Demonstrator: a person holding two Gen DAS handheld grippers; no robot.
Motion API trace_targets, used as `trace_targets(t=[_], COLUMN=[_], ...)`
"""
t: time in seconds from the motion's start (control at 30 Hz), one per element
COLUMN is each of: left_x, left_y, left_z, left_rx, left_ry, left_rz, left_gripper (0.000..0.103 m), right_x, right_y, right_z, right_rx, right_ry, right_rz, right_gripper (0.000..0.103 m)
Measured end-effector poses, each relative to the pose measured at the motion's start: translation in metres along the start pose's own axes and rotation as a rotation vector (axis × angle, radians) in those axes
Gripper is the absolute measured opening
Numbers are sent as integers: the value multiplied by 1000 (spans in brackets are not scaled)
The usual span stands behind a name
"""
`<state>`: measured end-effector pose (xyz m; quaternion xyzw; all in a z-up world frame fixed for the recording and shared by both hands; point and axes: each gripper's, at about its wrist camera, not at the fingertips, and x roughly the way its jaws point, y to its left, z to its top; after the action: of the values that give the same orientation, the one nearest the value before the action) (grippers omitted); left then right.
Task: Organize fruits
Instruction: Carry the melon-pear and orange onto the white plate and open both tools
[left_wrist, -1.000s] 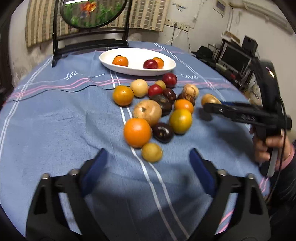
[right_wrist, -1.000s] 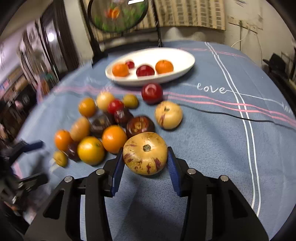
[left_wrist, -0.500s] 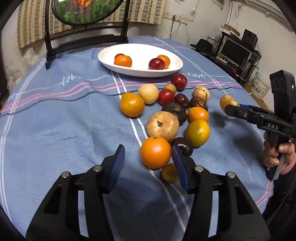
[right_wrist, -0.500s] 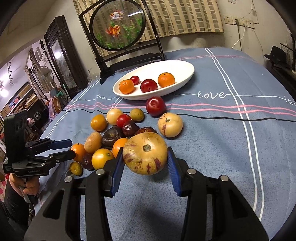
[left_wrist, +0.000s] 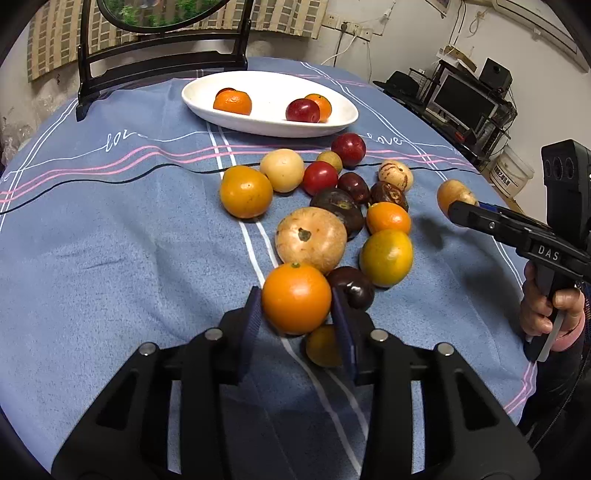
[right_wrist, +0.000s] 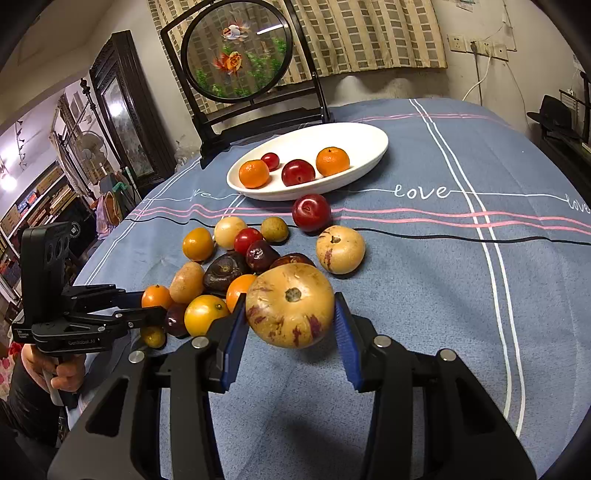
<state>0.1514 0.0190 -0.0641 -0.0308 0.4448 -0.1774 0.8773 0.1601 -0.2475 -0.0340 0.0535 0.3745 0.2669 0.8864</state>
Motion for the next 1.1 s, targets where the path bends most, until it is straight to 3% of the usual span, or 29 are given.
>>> trace_targets(t=[0.27, 0.4, 0.57, 0.73, 0.97, 1.1], left_x=[-6, -18, -36, -62, -77, -80], left_y=[3, 7, 10, 17, 27, 26], left_z=[-4, -4, 12, 42, 100, 144], left_rx=[-42, -93, -80, -64, -101, -73], left_ry=[-17, -62, -106, -175, -223, -272], left_rz=[1, -17, -7, -12, -49, 23], left_gripper=[38, 38, 38, 38, 38, 38], right_x=[0, -1, -4, -24, -40, -31], right_y=[1, 2, 5, 1, -4, -11], right_z=[0, 0, 2, 20, 78, 120], right_rx=[-2, -10, -14, 45, 41, 66], right_ry=[0, -6, -9, -86, -190, -223], right_rz=[3, 8, 47, 131, 78, 53], right_gripper=[45, 45, 45, 45, 45, 45])
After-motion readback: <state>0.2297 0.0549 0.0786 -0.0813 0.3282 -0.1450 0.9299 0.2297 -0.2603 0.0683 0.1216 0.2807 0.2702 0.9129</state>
